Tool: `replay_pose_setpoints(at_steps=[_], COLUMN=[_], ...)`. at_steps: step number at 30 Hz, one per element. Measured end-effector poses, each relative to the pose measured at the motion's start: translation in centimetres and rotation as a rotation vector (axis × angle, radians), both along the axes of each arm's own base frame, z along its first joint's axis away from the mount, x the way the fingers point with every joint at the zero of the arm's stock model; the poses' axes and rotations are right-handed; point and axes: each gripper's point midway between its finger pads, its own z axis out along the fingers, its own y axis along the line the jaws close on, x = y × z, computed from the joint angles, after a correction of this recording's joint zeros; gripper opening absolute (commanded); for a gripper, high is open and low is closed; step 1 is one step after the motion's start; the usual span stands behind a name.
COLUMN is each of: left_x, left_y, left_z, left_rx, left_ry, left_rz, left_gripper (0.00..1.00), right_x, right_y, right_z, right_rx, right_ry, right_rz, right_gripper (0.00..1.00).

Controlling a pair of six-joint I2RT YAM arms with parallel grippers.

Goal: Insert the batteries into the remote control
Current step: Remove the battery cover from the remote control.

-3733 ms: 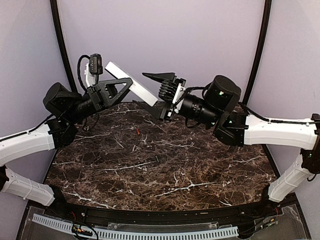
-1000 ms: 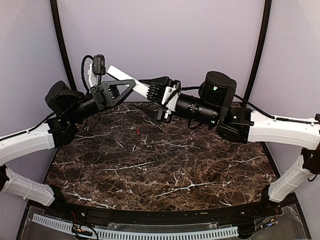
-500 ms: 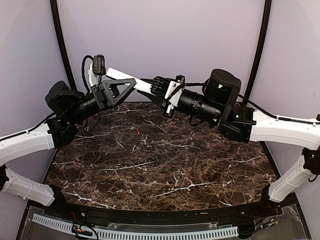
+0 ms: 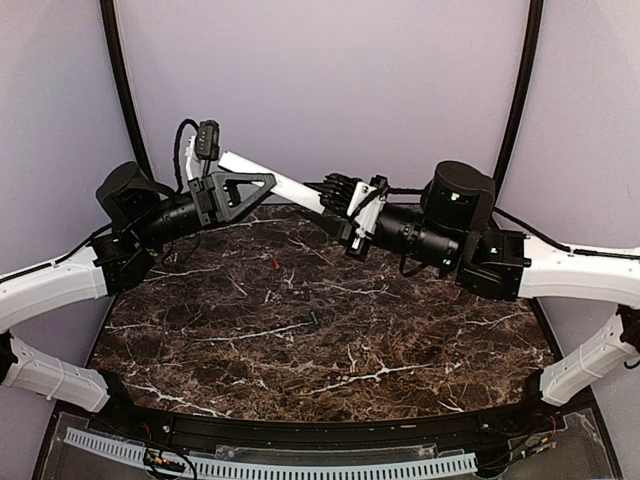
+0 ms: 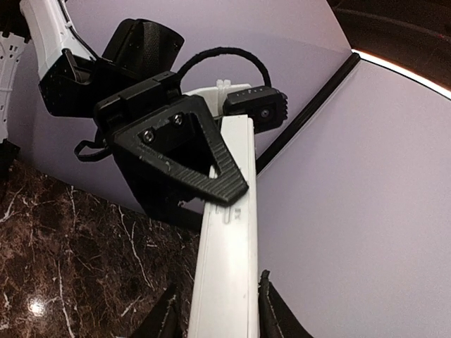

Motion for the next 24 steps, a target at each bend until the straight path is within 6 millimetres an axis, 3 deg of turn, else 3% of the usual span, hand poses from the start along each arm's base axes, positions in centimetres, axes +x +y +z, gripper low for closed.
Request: replay_pose_setpoints(at_steps=[4, 8, 17, 24], left_x=[1.4, 1.3, 1.3, 1.1], left_y=[1.8, 2.2, 2.8, 2.7], left_z=[1.6, 2.6, 3.1, 2.9], left_rx=[-0.047, -0.077, -0.080, -0.062], left_ry=[-0.042, -0.071, -0.097, -0.119], left_rz=[0.075, 0.087, 0.123, 0.122], left_gripper=[0.00, 0.00, 0.00, 0.00], right_x=[0.2, 0.1, 0.6, 1.4], right_y=[-1.7, -2.0, -2.1, -2.8], right_z=[0.2, 0.3, -1.5, -1.8], right_rx=[-0.004, -0.003, -0.047, -0.066], right_ry=[0.036, 0.051, 0.087, 0.076], right_rz=[-0.034, -0.036, -0.070, -0.127], right_gripper=[0.47, 0.56, 0.57, 0.47])
